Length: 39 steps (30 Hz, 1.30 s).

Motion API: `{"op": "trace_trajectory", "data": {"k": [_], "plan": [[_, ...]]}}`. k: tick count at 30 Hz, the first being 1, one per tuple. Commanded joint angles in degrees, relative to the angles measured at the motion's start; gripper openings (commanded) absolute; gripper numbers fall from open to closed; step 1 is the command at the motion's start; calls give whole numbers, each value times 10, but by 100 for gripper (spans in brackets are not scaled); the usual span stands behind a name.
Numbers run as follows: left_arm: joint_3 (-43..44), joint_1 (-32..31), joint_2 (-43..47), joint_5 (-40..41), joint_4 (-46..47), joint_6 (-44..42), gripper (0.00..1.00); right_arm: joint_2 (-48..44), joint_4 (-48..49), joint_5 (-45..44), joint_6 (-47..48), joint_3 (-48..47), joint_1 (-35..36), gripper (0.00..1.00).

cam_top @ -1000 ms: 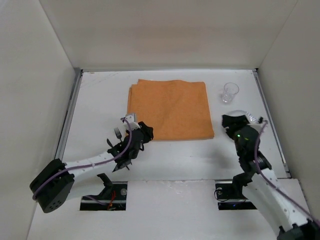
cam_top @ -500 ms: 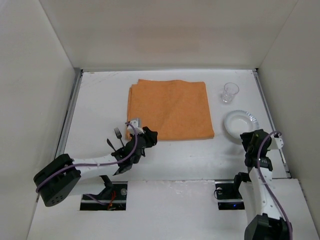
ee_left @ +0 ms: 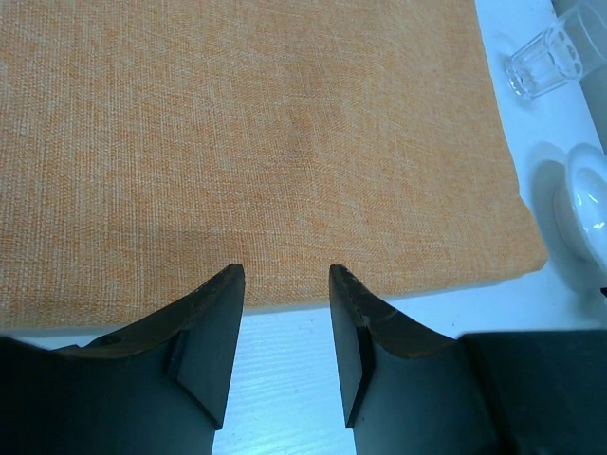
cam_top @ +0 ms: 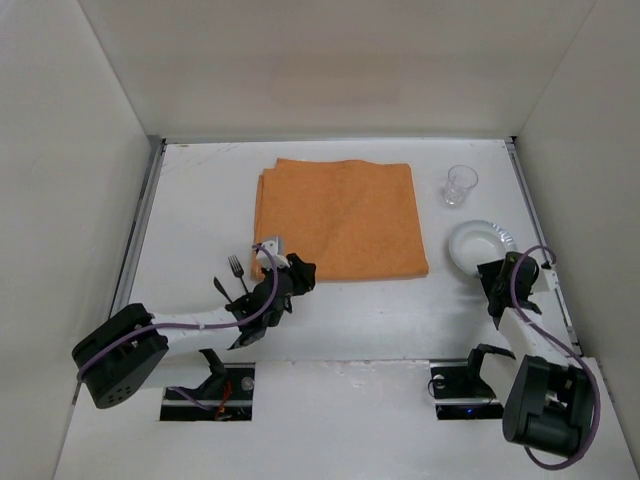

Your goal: Set the dinner table for one person

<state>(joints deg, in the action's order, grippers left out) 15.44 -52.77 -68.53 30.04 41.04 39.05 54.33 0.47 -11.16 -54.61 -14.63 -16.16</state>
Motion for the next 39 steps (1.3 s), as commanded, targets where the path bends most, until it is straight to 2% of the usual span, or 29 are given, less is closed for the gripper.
{"op": "trace_trajectory", "data": {"k": [1,3,6,10,13,18,20,23,25,27,30,32,35,39], "plan": [[-2,-1,-4,5,35,-1,39,32,109,24,-30,16,-11,57],[-1,-4,-7,5,35,0,39,62,133,27,-40,20,-8,50],[0,-6,-7,5,36,0,39,83,173,35,-52,31,-9,30],[2,-7,-11,5,40,-1,39,35,163,33,-45,30,-9,14],[2,-9,-11,8,42,-4,39,-53,105,20,-23,18,-8,11],[-2,-5,-2,12,46,-2,38,-224,-48,-10,2,-29,11,10],[-9,-4,15,19,49,-4,38,-263,-89,-10,13,-51,26,9],[-16,0,30,39,61,-8,38,-267,-115,-5,19,-91,61,9],[-20,4,45,41,62,-11,37,-237,-109,1,16,-120,112,9],[-32,24,77,52,56,-13,37,-182,-80,-8,8,-151,199,9],[-55,70,129,76,41,-5,37,-74,-5,-19,-1,-201,324,9],[-62,93,151,78,19,4,37,12,60,-12,-2,-238,380,10],[-64,119,166,72,-17,18,38,131,156,19,-10,-290,428,10],[-64,130,156,60,-19,24,39,262,223,46,-30,-354,443,10]]}}
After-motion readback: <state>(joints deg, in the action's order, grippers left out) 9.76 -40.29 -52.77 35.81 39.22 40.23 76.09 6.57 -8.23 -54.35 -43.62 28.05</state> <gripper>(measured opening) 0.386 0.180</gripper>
